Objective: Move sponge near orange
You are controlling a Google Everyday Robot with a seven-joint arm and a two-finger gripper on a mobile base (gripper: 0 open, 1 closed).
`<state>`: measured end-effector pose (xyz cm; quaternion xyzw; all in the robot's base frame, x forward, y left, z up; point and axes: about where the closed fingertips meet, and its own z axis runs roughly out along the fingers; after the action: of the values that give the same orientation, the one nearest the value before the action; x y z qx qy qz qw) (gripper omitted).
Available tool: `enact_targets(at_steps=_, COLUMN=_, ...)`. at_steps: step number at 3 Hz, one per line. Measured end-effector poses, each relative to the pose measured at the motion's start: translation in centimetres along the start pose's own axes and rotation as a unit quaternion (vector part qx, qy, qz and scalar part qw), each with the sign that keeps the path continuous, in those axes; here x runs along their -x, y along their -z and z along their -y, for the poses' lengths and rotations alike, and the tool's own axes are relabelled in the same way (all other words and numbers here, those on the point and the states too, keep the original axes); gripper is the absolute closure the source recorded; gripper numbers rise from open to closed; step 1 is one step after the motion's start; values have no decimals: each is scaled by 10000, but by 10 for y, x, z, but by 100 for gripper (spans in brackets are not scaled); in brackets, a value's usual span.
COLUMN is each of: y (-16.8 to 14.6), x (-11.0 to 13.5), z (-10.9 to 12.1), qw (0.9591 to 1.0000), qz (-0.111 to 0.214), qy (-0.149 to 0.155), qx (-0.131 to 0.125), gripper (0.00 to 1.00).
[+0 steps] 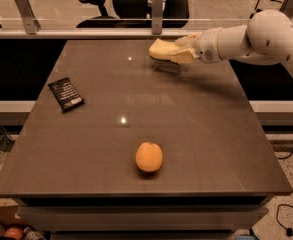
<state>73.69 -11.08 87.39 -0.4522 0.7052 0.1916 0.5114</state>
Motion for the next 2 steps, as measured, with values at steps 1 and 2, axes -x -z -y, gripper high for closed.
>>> enact_targets(at_steps=1, y=24, x=22, z=3, qw=9997, qz=11, qy=224, qx=-121, gripper=100)
enact_targets(at_steps=2, y=52, x=44, z=-2, qw=9989, qz=10, qy=427, qx=-178, gripper=100)
